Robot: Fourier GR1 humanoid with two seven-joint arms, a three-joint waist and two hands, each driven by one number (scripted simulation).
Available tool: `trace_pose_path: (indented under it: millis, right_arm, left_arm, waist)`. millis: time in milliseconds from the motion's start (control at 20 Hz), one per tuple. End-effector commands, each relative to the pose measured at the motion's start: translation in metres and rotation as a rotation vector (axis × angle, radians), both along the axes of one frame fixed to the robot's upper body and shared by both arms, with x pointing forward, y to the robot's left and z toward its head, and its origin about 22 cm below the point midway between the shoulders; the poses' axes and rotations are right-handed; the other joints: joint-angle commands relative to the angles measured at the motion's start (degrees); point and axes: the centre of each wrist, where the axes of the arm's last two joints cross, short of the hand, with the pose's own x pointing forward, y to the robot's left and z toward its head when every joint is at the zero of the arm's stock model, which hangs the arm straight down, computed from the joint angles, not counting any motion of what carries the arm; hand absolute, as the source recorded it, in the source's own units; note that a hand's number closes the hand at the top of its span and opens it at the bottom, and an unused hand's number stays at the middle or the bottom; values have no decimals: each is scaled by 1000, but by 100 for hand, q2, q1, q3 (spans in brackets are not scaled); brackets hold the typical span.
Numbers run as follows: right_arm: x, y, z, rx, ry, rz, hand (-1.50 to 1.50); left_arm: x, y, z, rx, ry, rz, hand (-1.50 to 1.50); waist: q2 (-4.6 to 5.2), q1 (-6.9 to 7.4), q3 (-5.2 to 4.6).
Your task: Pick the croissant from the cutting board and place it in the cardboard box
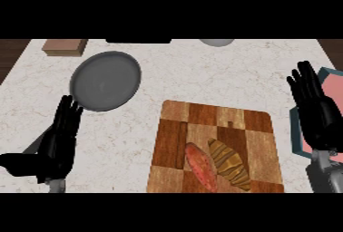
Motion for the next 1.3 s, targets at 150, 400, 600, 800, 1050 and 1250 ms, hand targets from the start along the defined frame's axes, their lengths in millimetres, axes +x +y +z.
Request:
trace_pose_path:
  millis: [150, 400, 600, 800, 1050, 1250]
  right_arm:
    - [11, 2, 92, -92, -296, 385, -150]
    - [14, -36, 122, -444, -318, 591, -150]
    - [17, -57, 103, -494, -436, 744, -150]
    - [15, -55, 107, -707, -530, 849, -150]
    - [13, -51, 115, -946, -490, 923, -150]
    - [-4, -27, 136, -1200, -433, 1014, -150]
  left_arm:
    - [24, 25, 28, 318, -109, -201, 0]
    - [33, 5, 43, 466, -144, -398, 0]
    - [49, 2, 47, 462, -152, -412, 0]
    - [60, 11, 48, 466, -142, -426, 0]
    - [60, 8, 53, 469, -153, -437, 0]
    - [53, 18, 45, 465, -127, -431, 0]
  waist:
    - [48, -26, 110]
    - [105, -72, 119]
    - [126, -33, 118]
    - [116, -33, 111]
    - [83, 19, 102]
    - [56, 27, 94]
